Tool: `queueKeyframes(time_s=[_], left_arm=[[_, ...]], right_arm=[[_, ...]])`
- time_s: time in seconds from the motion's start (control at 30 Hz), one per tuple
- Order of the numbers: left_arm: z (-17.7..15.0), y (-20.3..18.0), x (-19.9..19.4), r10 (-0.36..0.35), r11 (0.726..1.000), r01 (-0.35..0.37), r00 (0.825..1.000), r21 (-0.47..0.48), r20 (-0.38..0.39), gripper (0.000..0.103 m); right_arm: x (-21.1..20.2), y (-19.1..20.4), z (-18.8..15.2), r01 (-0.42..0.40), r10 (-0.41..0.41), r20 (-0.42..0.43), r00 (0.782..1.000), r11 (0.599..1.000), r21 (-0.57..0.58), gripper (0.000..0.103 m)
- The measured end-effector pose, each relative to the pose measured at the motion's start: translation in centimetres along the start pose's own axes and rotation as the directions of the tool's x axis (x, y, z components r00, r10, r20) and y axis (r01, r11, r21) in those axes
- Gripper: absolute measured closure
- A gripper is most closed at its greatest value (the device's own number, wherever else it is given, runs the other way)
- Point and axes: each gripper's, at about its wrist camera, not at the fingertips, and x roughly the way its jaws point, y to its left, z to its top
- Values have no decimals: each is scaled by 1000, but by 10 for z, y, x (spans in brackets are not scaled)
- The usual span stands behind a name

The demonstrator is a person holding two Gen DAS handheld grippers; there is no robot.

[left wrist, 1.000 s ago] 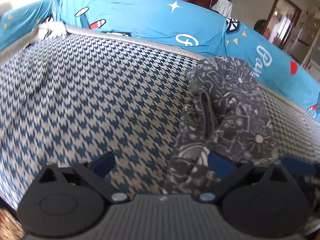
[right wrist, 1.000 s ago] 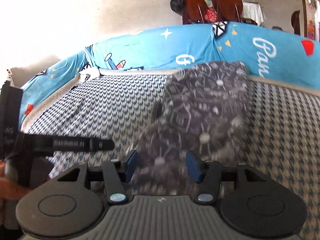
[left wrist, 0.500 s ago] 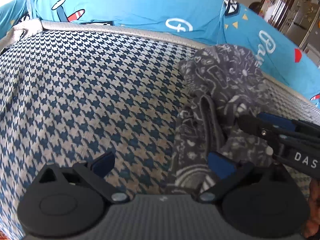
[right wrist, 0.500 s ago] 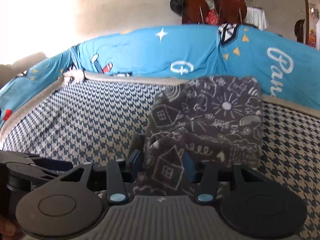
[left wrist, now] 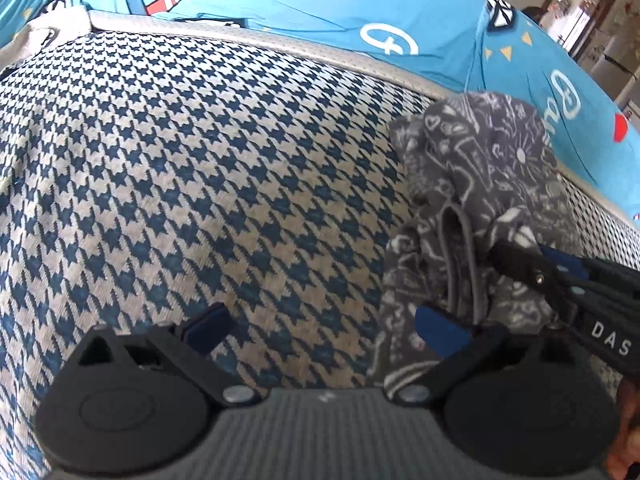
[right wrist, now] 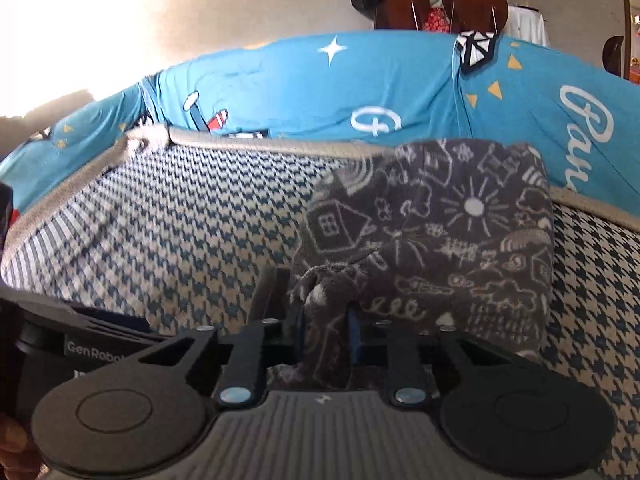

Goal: Fold clothes
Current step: 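Grasp the fleece bundle with the right gripper beside the left gripper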

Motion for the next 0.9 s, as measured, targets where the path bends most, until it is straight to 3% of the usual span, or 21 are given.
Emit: queueKeyframes(time_s=[0.1, 0.2, 0.37, 0.67, 0.9], left_arm=[[1, 3, -7, -10, 1000, 11, 1000, -20, 18, 0], [2, 5, -14, 24, 999, -23, 999, -23, 45, 0], [1, 6, -10, 64, 997, -63, 998, -36, 18, 0], [-3, 7, -19, 18, 1000, -17, 999, -24, 34, 0], [-5, -11, -28, -27, 999, 25, 998, 32, 62, 0]], right_arm=[[-1, -5, 5, -54, 52, 37, 998, 997, 53, 82], [5, -6, 7, -100, 94, 58, 994, 990, 96, 82], [23, 5, -5, -84, 82, 41, 996, 995, 50, 73], [5, -8, 9, -137, 139, 1, 990, 978, 154, 55], [-19, -26, 17, -213, 221, -5, 975, 946, 246, 50]])
